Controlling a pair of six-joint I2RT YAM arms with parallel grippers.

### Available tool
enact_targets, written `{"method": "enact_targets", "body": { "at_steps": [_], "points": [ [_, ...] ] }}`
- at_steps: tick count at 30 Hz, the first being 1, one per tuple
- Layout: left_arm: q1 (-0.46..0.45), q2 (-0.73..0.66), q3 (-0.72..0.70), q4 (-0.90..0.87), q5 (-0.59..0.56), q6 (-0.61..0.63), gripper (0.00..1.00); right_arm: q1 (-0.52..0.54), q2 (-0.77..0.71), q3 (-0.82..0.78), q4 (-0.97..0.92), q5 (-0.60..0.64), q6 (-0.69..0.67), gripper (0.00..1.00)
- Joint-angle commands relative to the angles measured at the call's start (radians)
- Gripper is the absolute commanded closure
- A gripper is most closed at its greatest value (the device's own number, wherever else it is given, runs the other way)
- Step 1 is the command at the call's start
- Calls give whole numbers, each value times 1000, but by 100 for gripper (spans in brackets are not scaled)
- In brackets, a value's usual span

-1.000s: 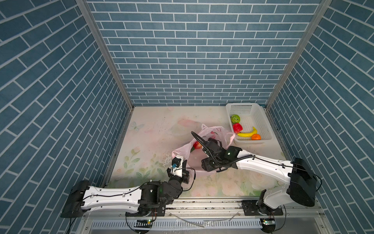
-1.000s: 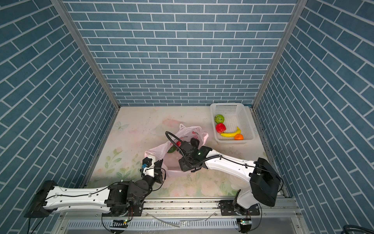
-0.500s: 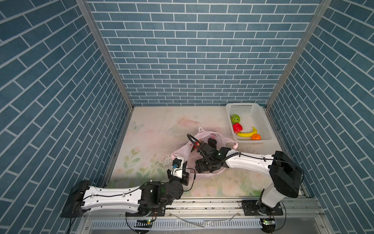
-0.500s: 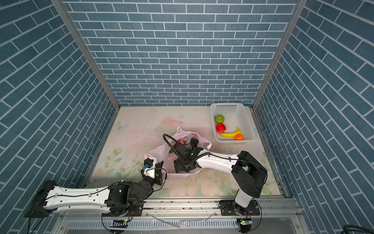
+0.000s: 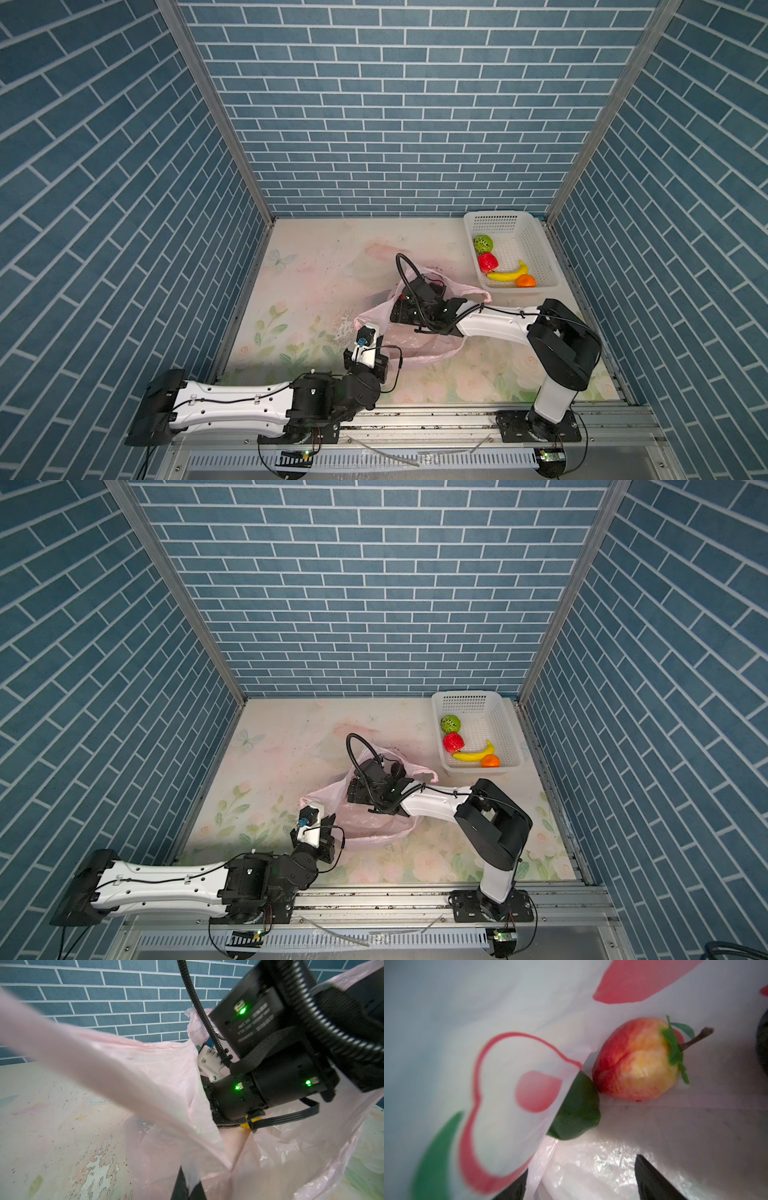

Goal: Untie the knot of the plastic bag and take out the fruit
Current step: Pick up the fruit from the plastic bag.

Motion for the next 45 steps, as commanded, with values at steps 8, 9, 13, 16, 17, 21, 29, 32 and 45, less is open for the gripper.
{"method": "enact_targets", "body": {
  "at_steps": [8,9,13,16,17,21,29,32,45],
  "points": [
    [-1,-7,25,133,-11,238,97,-9,34,-3,137,48,132,24],
    [-1,-8,23,143,-7,248,97,-9,39,-1,144,45,136,24],
    [0,-5,25,172,9,284,97,-4,70,6,189,40,163,24],
    [0,-2,21,172,26,281,96,-4,101,21,233,47,172,23],
    [0,-3,16,169,31,273,96,-3,109,29,250,52,172,23],
    [0,-13,4,161,39,256,96,-4,151,69,274,68,180,21],
    [0,-44,-20,119,50,208,96,-2,242,78,416,92,234,19],
    [0,-54,-26,109,51,201,96,-3,273,118,407,95,236,23],
    [0,-40,-18,87,46,184,96,-2,183,23,432,109,216,49]
  ]
}}
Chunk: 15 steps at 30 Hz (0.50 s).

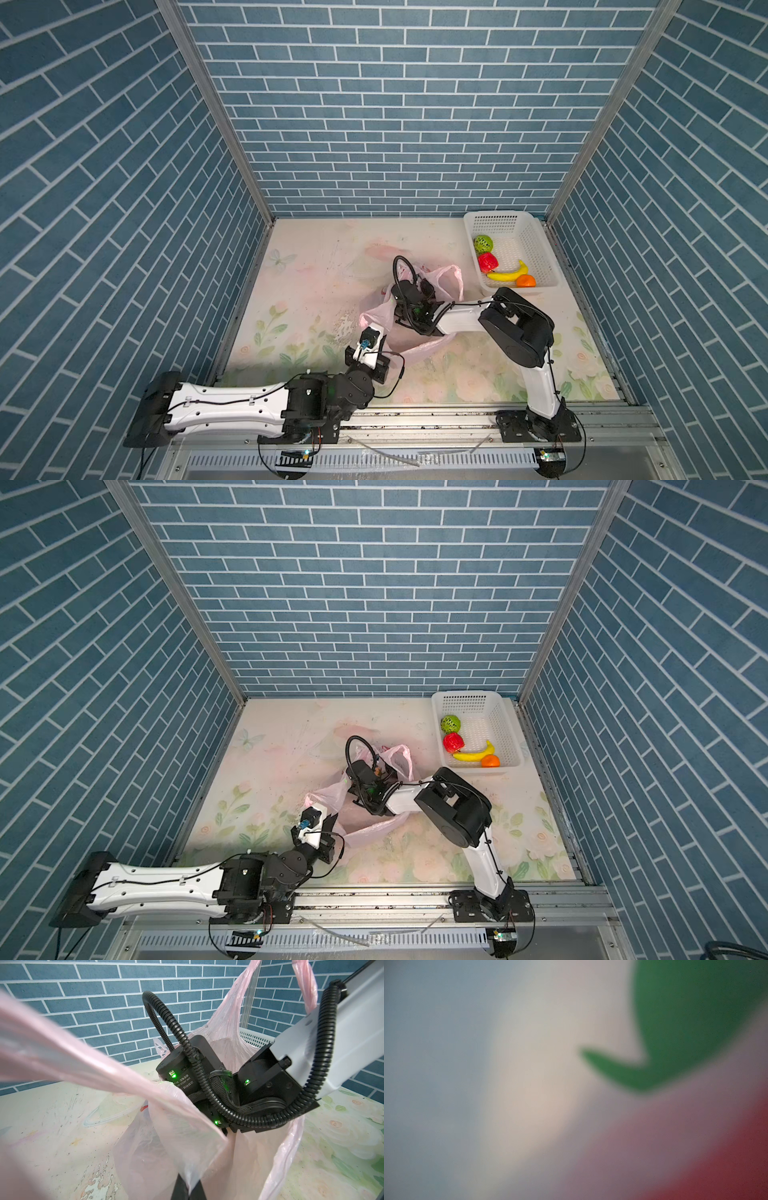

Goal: Untie the knot of the plastic bag and take out the fruit
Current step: Pick up the fruit from the plastic bag.

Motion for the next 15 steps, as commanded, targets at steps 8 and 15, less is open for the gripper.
{"method": "enact_targets", "body": {
  "at_steps": [8,15],
  "points": [
    [-1,36,1,21,-19,10,97,10,-324,-195,-163,16,-57,51],
    [-2,55,5,63,-24,35,96,19,-483,-245,-363,19,-72,51]
  ]
}}
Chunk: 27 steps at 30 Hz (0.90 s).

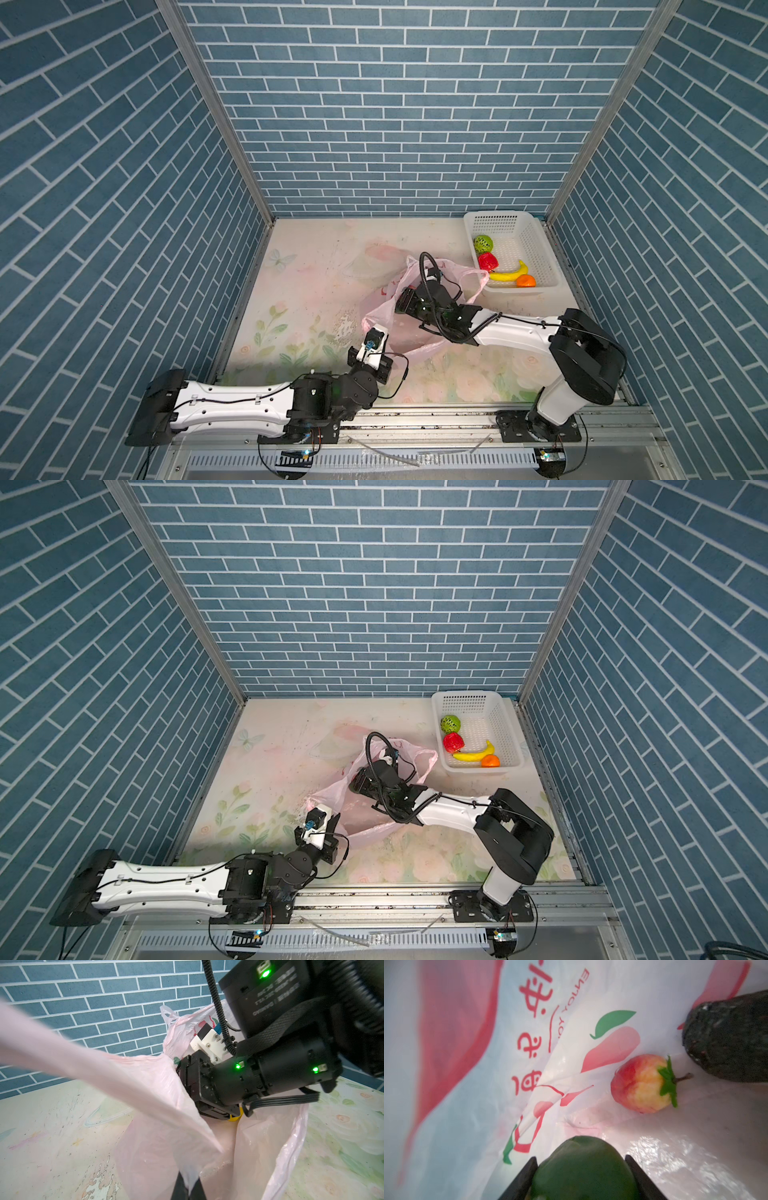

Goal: Untie the knot of the plastic bag and take out the fruit
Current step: Pick up the fruit from the plastic bag.

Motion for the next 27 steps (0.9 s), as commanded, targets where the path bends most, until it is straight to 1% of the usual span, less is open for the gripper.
{"method": "enact_targets", "body": {
  "at_steps": [1,7,12,17,22,27],
  "points": [
    [-1,7,5,31,-18,22,96,10,-71,-29,-161,17,-39,51],
    [-1,7,8,33,-20,28,96,13,-210,17,-342,34,-119,51],
    [-1,14,16,22,-32,20,96,13,-296,120,-509,30,-195,51],
    [-1,27,23,23,-31,20,97,13,-351,244,-647,26,-262,51],
    [-1,37,23,33,-27,20,97,-20,-370,360,-714,23,-324,51],
    [-1,45,27,39,-24,20,97,-107,-369,448,-716,-5,-380,51]
  ]
}}
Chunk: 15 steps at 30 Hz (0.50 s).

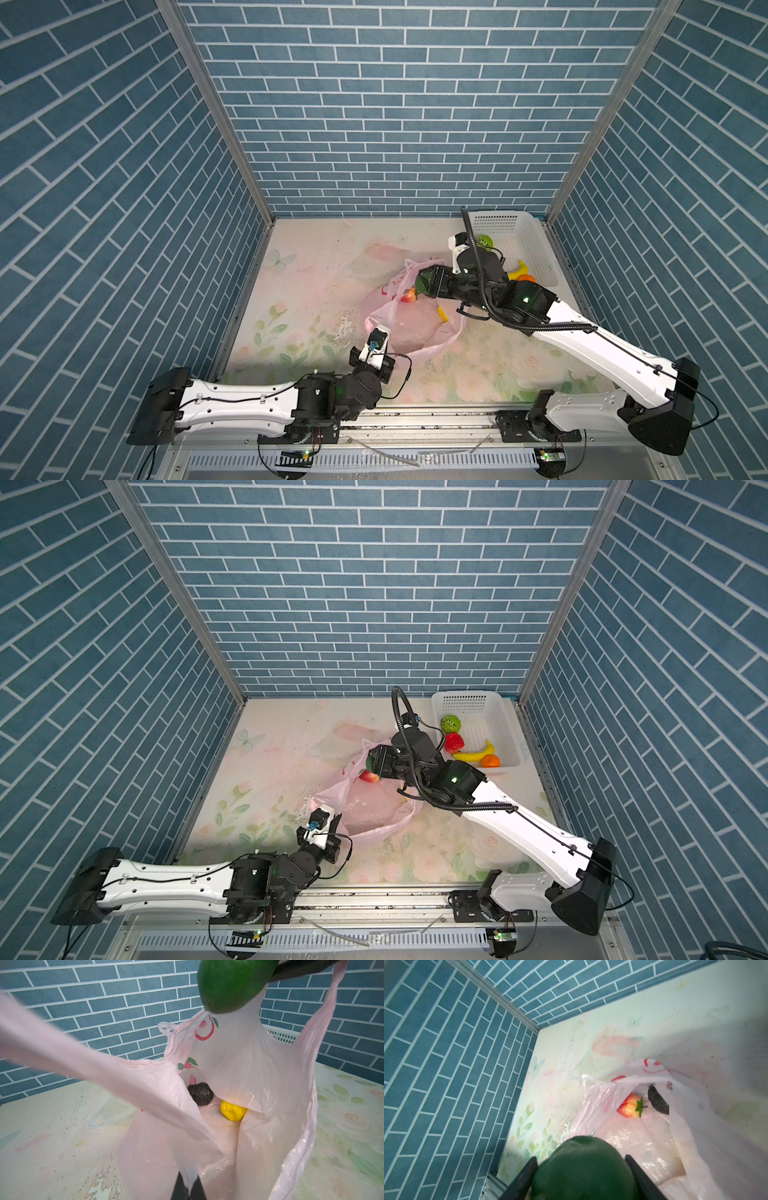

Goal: Untie the knot of the plastic bag and take out the fruit
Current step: Pick up the fruit from the plastic bag, then place the fruit in the basket.

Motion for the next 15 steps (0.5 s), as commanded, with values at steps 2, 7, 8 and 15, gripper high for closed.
{"method": "enact_targets", "body": {
  "at_steps": [2,7,8,15],
  "points": [
    [-1,5,29,6,-4,4,97,-89,-8,101,-45,-12,-102,51],
    [-1,5,29,6,0,5,97,-238,9,148,-39,-29,-174,51],
    [-1,6,28,11,0,8,97,-276,14,152,-38,-39,-184,51],
    [-1,2,29,9,2,15,97,-517,69,93,47,-168,-176,51]
  ]
}}
